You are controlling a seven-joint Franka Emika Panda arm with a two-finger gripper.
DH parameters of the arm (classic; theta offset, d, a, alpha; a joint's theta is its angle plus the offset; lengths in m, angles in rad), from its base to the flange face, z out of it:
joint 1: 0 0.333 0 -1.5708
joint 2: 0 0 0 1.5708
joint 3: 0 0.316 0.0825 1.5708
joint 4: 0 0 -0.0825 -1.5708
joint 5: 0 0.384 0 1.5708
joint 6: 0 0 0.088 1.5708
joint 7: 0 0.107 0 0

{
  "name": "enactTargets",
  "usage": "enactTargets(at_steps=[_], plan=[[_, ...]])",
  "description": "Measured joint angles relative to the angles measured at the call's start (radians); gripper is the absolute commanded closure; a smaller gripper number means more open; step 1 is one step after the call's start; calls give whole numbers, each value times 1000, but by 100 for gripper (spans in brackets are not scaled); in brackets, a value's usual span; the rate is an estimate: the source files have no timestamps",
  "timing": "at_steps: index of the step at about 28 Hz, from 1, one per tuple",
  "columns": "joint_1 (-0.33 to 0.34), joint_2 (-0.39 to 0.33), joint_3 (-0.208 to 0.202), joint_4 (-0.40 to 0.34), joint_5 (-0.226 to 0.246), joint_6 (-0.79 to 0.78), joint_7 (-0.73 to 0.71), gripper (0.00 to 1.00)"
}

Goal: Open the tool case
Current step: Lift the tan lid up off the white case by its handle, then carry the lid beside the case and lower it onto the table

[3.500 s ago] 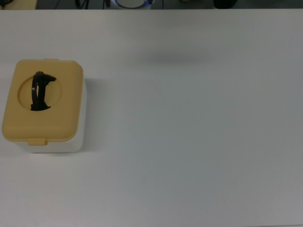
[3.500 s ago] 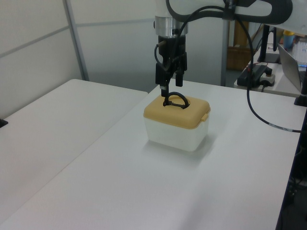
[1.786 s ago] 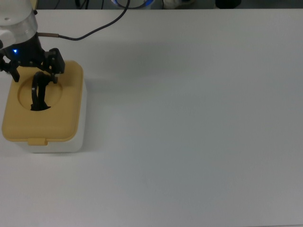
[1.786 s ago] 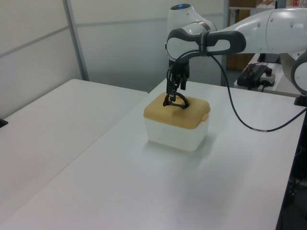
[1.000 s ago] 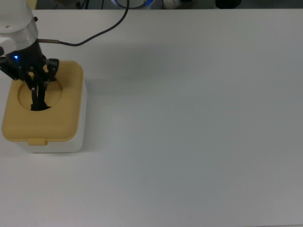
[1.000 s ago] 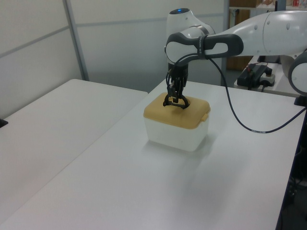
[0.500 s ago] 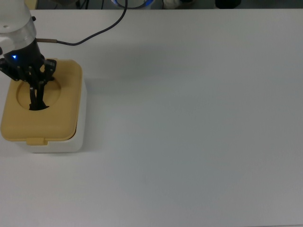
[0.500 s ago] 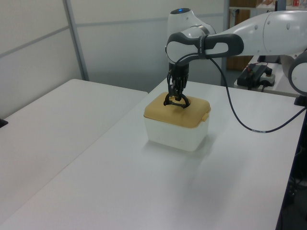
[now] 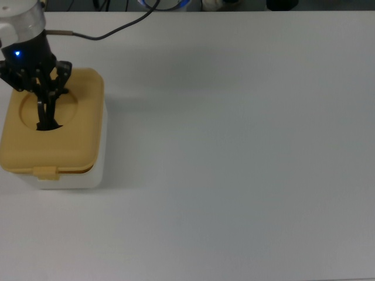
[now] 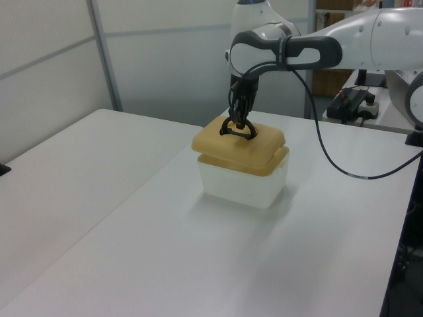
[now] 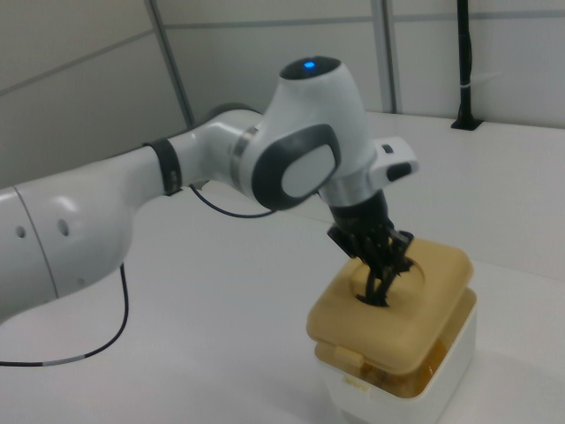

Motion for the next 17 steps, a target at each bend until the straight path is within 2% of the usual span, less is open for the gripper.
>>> enactTargets(at_steps=[5, 10, 17], plan=[[49, -25, 7, 0, 4, -33, 10, 100], [147, -46, 10, -10, 4, -68, 90, 100], [320, -68, 14, -40, 4, -80, 234, 100]])
